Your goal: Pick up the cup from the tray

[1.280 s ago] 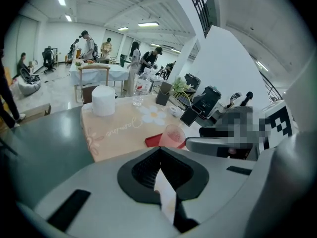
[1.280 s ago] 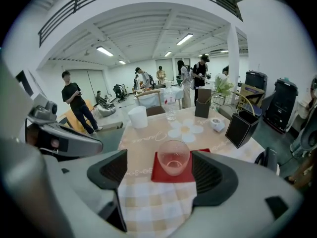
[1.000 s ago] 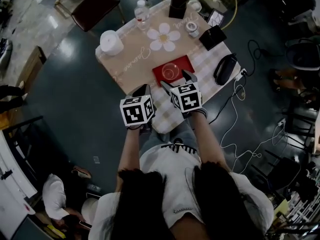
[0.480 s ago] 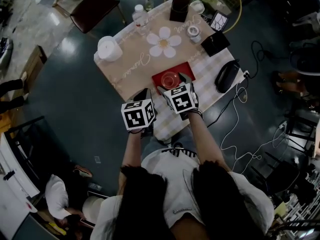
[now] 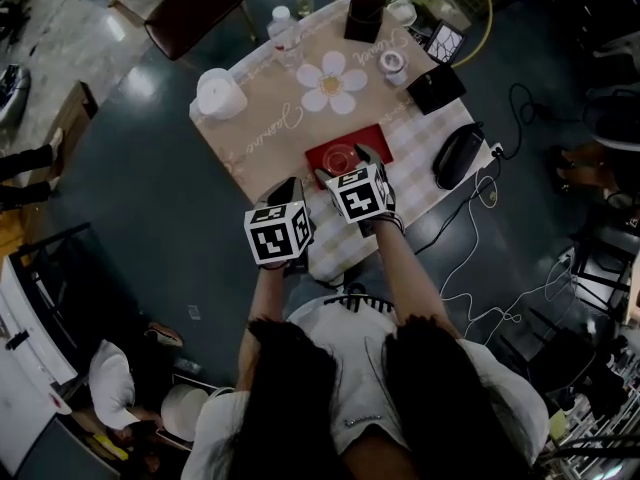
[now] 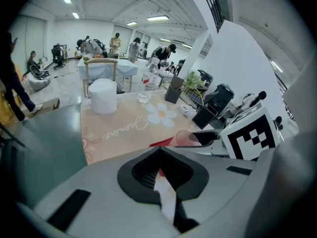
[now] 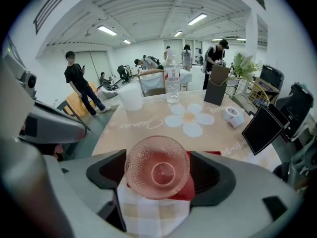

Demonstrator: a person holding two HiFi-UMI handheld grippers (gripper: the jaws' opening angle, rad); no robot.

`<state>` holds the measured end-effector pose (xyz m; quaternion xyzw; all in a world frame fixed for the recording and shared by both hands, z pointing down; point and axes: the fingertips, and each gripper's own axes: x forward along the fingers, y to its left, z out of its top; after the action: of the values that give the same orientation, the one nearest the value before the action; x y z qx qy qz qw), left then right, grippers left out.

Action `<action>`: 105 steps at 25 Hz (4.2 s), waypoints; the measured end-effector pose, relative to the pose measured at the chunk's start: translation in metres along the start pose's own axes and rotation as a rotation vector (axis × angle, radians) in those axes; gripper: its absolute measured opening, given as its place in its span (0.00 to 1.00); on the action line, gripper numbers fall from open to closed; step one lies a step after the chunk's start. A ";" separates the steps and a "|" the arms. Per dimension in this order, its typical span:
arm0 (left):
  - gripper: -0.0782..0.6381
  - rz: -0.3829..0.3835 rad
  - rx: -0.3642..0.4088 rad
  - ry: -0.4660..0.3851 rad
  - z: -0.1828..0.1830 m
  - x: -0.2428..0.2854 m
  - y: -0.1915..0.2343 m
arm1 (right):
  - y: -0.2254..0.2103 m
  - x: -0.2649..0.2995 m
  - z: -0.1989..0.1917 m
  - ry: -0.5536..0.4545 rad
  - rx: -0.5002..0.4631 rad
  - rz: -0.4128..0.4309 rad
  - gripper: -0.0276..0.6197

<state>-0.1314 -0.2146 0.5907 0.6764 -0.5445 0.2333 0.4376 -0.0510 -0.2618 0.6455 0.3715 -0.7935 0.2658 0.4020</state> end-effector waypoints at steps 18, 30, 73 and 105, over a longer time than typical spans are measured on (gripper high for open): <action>0.12 -0.031 0.039 -0.033 0.007 -0.003 -0.033 | -0.010 -0.039 -0.013 -0.014 -0.013 0.009 0.64; 0.12 -0.130 0.147 -0.011 -0.007 0.007 -0.093 | -0.049 -0.079 -0.069 -0.008 0.135 -0.076 0.64; 0.12 -0.107 0.183 0.038 -0.035 -0.003 -0.079 | -0.075 -0.137 -0.090 -0.174 0.294 -0.150 0.65; 0.12 -0.209 0.225 -0.108 -0.037 -0.069 -0.117 | 0.022 -0.175 -0.043 -0.311 0.183 -0.147 0.05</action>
<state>-0.0355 -0.1438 0.5152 0.7856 -0.4644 0.2095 0.3510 0.0206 -0.1525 0.5190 0.4998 -0.7894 0.2462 0.2577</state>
